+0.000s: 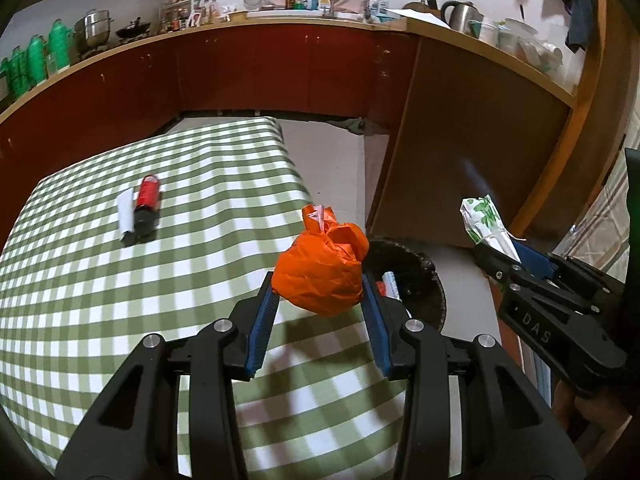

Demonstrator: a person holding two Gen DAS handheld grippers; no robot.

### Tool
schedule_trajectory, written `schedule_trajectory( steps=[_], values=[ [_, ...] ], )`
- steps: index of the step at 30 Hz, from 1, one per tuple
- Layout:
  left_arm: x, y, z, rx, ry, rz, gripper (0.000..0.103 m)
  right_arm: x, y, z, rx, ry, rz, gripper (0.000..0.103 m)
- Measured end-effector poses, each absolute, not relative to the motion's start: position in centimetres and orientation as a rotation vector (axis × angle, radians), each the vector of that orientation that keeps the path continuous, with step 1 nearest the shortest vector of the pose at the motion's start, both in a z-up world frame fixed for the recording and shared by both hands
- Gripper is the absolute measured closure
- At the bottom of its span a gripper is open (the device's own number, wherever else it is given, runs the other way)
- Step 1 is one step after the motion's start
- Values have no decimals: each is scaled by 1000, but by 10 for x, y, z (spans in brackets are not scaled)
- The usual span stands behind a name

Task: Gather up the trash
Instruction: 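Open both tools to drop the package and orange bag into the bin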

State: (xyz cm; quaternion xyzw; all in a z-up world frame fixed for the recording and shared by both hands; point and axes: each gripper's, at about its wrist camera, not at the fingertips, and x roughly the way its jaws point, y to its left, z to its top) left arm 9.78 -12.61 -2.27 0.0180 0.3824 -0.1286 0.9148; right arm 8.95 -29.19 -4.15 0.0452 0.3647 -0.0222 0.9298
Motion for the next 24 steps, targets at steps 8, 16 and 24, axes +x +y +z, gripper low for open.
schedule_trajectory(
  steps=[8,16,24],
  values=[
    [112,-150,-28,58,795,-281,63,95,-304,-46,101,749,-54,71],
    [121,-158,-38,73,809,-288,63,100,-312,-50,105,749,-62,71],
    [136,-169,-46,83,841,-286,62,111,-320,-57,113,762,-64,71]
  ],
)
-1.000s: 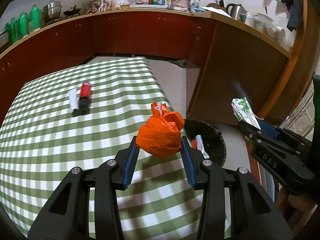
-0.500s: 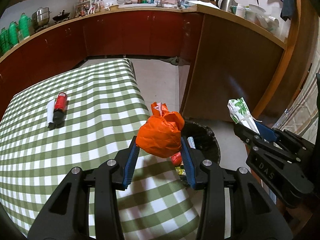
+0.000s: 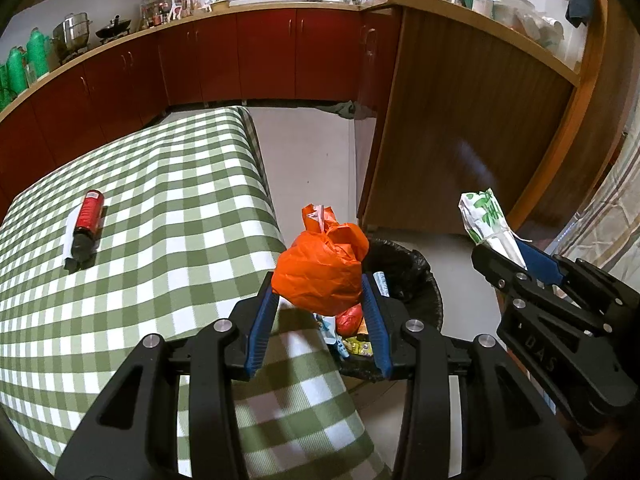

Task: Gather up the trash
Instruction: 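Open both tools to drop the package and orange bag into the bin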

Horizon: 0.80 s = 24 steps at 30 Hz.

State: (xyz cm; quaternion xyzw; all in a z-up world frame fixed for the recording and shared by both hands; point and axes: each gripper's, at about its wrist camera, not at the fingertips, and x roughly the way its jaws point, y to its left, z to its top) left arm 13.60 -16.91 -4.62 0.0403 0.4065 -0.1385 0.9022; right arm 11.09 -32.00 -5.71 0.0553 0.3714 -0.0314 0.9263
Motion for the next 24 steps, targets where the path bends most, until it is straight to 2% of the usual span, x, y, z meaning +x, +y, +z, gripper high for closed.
schedule_trajectory(
  steps=[10,13,15,24],
  values=[
    [153,-186,-50,111,863,-281,62,125,-327,-62,117,766,-73,71],
    [157,-186,-52,98,880,-276,60,128,-331,-64,131,765,-83,64],
    [160,-186,-54,93,893,-270,50,129,-332,-63,135,759,-92,56],
    [159,-181,-55,76,895,-266,44,125,-335,-60,138,748,-111,52]
  ],
)
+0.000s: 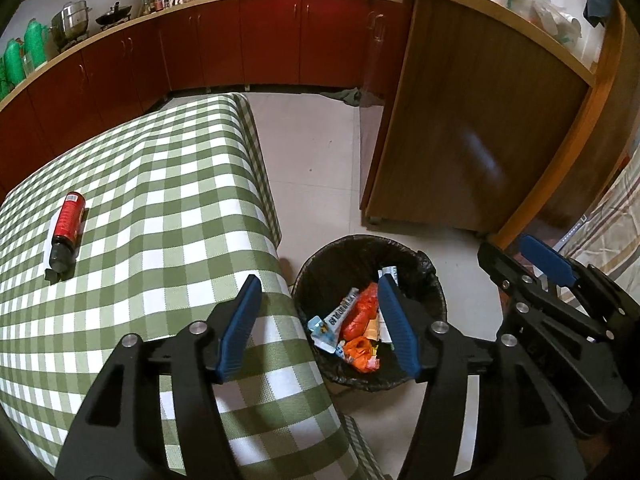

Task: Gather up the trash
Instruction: 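Open both tools to drop the package and orange bag into the bin, then move both open tools back over the table toward the red can and white tube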

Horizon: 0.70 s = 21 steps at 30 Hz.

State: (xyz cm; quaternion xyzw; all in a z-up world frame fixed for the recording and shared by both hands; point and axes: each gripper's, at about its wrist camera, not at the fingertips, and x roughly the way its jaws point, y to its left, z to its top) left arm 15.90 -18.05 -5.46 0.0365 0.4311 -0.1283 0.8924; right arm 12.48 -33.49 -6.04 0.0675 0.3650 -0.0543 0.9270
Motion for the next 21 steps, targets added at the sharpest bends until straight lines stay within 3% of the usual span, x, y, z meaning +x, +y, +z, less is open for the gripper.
schedule_trajectory(
  steps=[21],
  values=[
    [136,-116,-43,28,866,-164,37,115,-299,-49,120,740,-75,26]
  ],
)
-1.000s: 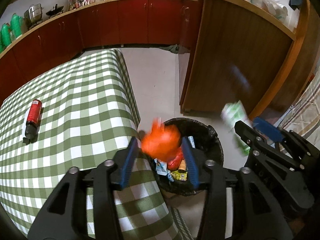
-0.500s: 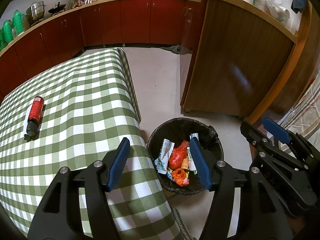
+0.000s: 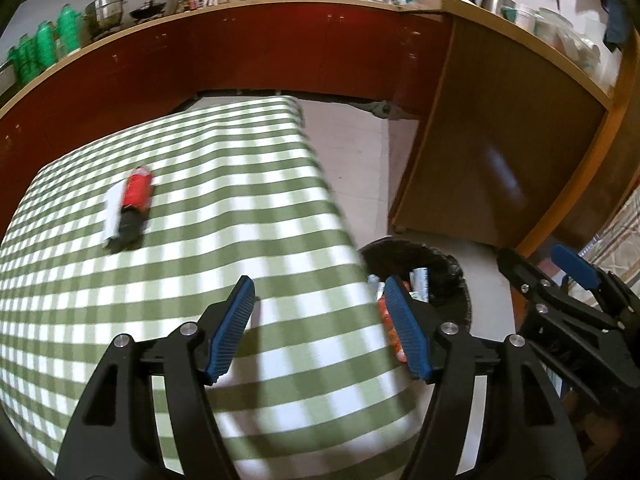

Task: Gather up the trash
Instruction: 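Move both open tools back over the table toward the red can and white tube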

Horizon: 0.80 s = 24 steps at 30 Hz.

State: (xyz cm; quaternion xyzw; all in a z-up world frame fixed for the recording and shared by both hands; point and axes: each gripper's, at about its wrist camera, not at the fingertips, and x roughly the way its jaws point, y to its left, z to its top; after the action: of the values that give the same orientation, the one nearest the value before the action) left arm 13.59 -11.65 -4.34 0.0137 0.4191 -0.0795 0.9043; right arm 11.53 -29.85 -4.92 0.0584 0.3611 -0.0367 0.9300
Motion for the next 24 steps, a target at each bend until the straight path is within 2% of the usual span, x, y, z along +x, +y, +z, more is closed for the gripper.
schedule_trajectory(
  steps=[6,8,24],
  values=[
    [125,-74,-40,-3,866,-101,35,115,-265,-40,63,726,-45,22],
    [122,-61,-40,-9,865,-80,32,116,-254,-38,53,726,-36,22],
    [108,46,-30,-63,848,75,30,131,-170,-26,-3,725,74,21]
  ],
)
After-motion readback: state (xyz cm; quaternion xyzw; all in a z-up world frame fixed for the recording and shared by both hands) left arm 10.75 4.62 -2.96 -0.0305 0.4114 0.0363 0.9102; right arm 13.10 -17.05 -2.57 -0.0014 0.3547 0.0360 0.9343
